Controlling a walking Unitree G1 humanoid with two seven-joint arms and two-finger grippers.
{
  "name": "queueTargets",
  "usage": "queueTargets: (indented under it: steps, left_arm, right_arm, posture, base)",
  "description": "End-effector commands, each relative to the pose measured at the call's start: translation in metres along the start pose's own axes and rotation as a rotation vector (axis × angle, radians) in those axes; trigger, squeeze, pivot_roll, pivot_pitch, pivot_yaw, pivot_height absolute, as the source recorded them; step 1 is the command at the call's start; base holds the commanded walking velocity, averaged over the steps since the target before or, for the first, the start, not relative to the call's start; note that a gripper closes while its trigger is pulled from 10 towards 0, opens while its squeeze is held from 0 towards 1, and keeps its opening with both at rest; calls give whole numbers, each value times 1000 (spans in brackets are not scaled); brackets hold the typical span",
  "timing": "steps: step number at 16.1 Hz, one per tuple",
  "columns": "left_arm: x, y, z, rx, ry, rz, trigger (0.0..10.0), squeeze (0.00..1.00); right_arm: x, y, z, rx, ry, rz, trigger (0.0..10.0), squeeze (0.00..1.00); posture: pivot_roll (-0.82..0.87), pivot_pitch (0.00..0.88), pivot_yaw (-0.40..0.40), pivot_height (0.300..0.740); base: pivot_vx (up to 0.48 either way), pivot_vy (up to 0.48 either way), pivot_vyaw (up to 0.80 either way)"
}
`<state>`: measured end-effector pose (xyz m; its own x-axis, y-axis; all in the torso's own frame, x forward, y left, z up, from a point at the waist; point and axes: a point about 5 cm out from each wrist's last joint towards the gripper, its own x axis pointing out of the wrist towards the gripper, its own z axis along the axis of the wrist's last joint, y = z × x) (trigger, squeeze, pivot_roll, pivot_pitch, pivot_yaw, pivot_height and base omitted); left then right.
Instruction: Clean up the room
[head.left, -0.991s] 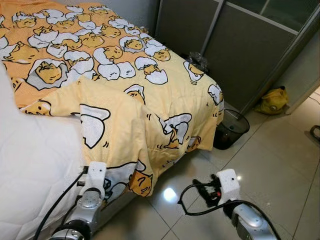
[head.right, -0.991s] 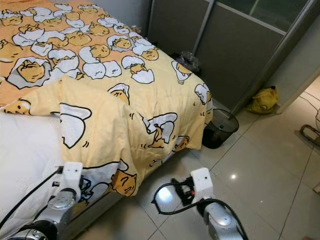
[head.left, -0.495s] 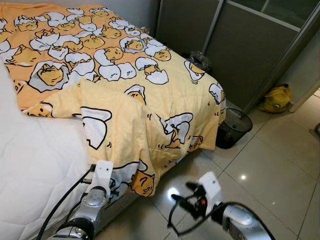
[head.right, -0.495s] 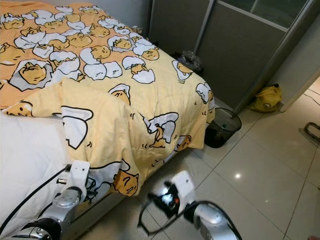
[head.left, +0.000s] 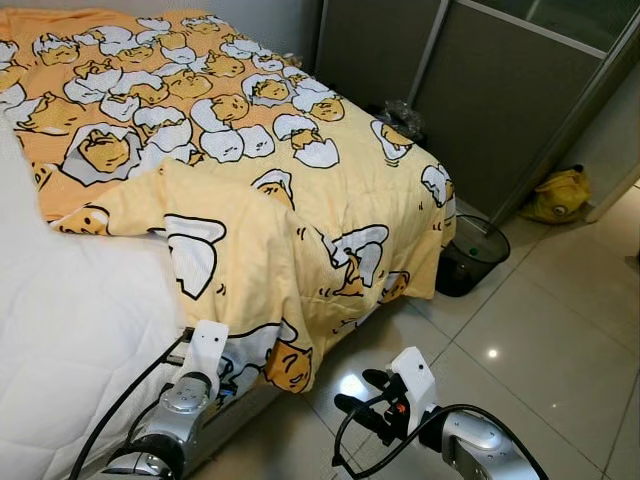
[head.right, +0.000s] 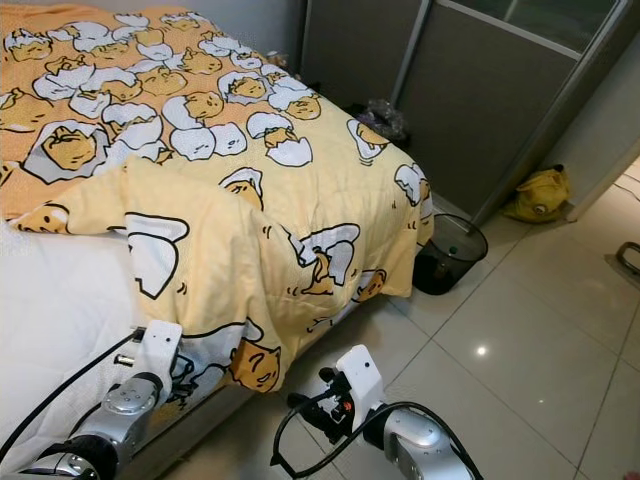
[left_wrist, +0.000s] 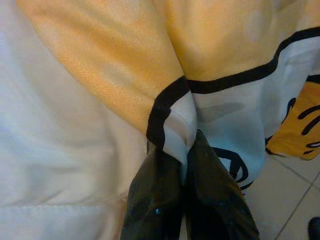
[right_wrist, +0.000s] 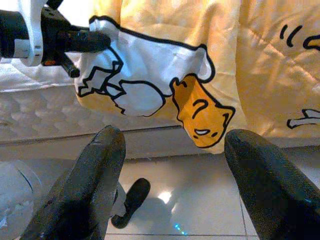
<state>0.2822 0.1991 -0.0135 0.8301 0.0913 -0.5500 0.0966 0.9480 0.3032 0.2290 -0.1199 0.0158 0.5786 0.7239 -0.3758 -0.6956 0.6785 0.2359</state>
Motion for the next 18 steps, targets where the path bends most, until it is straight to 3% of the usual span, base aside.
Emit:
queueTargets:
  steps: [1, 6, 13, 15, 18]
  left_arm:
    - [-1, -6, -4, 76, 18, -21, 10000, 0]
    - [-3, -13, -6, 88, -15, -102, 10000, 0]
    - [-7, -5, -13, 160, -39, -132, 10000, 0]
    - [-10, -14, -16, 196, -52, -251, 10000, 0]
    - [-10, -13, -14, 246, -70, -269, 10000, 0]
  right_arm:
    - [-3, -3, 0, 17, 9, -2, 10000, 0]
    - [-3, 2, -6, 21, 35, 26, 10000, 0]
    - [-2, -1, -6, 30, 34, 11, 10000, 0]
    - [-2, -2, -4, 34, 29, 17, 10000, 0]
    - [-1, -6, -2, 36, 24, 3, 10000, 0]
  posture:
    - [93, 73, -85, 740]
    - [94, 53, -77, 740]
    - [100, 44, -75, 740]
    - [99, 44, -76, 740]
    - [101, 35, -71, 740]
  base:
    - [0, 0, 0]
    - [0, 0, 0]
    - [0, 0, 0]
    - [0, 0, 0]
    - [0, 0, 0]
